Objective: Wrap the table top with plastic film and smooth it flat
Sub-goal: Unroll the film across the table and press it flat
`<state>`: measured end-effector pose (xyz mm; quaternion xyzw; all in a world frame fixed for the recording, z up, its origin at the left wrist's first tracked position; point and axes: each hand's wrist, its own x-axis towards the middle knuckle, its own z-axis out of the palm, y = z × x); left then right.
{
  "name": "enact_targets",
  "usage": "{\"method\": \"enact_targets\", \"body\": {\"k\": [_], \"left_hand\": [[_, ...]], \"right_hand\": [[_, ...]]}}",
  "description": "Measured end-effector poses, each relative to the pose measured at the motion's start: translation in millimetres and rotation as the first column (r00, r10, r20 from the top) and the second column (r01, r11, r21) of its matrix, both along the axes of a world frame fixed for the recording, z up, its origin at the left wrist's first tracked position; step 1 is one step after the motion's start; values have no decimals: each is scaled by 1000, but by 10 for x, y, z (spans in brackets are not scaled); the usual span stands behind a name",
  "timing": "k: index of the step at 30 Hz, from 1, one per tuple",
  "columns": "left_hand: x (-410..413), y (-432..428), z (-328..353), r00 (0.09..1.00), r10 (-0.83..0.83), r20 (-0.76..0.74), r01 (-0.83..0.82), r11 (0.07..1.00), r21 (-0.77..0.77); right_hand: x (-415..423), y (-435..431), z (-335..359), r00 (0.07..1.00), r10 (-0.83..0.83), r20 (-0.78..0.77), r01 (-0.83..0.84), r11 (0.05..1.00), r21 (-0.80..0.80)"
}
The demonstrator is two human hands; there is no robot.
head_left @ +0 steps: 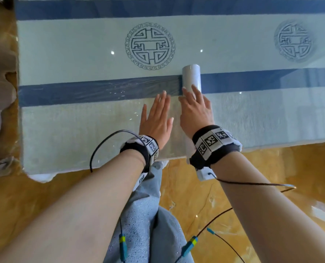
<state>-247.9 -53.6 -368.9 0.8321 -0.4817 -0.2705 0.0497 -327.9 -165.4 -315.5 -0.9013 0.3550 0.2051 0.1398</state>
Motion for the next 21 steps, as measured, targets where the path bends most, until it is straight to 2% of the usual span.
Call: {"method": "enact_targets", "body": {"k": [5, 8, 11, 16, 21], "left_hand": [[-147, 2, -62, 993, -104, 62, 100, 993, 62], [-293, 176, -146, 997, -70, 31, 66, 992, 107], [-376, 375, -211, 999, 5, 38, -7, 999, 46], [-395, 443, -280, 994, 50, 97, -47, 998, -34], [-296, 531, -312, 992, 22, 124, -15, 998, -58]], "right_hand": [[-143, 347, -84, 988, 151, -39, -150, 988, 26], [-308, 464, -86, 978, 200, -59, -200, 980, -2], [-382, 521, -49, 985, 162, -66, -165, 985, -44], [-448, 491, -29, 982, 68, -174, -92, 987, -130], [-480, 558, -7, 988, 48, -149, -75, 981, -180]]}}
